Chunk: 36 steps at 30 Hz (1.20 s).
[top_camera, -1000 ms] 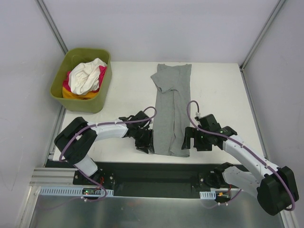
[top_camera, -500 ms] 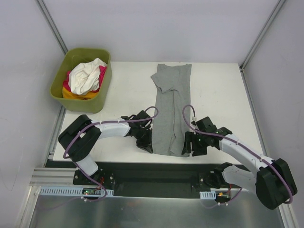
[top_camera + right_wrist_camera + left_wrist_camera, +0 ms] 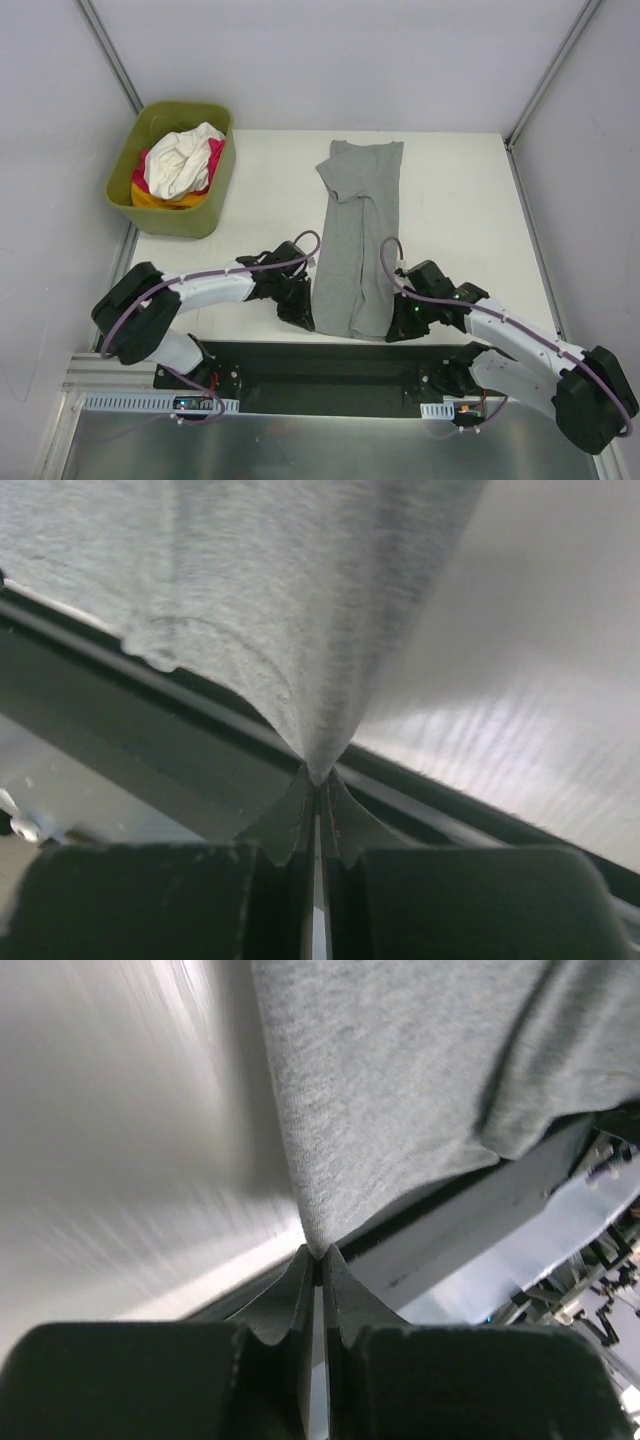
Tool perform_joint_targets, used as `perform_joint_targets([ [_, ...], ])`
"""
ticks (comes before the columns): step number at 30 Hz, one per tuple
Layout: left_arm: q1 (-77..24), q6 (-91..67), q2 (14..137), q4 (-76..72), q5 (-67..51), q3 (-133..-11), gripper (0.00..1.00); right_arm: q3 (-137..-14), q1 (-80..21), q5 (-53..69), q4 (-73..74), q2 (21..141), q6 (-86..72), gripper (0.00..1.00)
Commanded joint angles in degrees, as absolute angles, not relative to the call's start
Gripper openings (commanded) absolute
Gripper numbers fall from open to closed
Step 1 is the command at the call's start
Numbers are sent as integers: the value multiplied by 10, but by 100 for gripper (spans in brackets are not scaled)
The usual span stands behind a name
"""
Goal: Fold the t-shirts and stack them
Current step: Grab the bottom of the folded rectangular tshirt with both arms, then fold the folded rectangular tshirt in 1/3 of the way
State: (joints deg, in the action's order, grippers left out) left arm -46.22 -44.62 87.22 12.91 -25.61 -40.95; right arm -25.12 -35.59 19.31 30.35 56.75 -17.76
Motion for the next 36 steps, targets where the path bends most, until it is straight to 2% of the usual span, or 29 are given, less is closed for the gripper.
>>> perform_joint_targets([
  [1,-475,-480,769,146,-294,-368,0,-254,-419,232,318,508,-211,1],
  [4,-478,-490,736,157,-303,-361,0,-278,-459,189,339,476,-221,1],
  [7,-478,-469,728,186,-258,-395,0,-322,-458,136,350,473,-202,1],
  [11,-470,-433,744,216,-221,-454,0,-395,-457,44,368,517,-154,1],
  [20,-407,-374,812,219,-163,-587,0,-473,-393,-37,330,591,-95,1],
  [25,-367,-351,888,219,-149,-677,0,-518,-348,-32,307,648,-68,1],
  [31,-333,-316,975,219,-186,-787,0,-592,-281,-11,278,714,-35,1],
  [36,-310,-309,1030,220,-182,-857,0,-665,-244,22,267,805,-9,1],
])
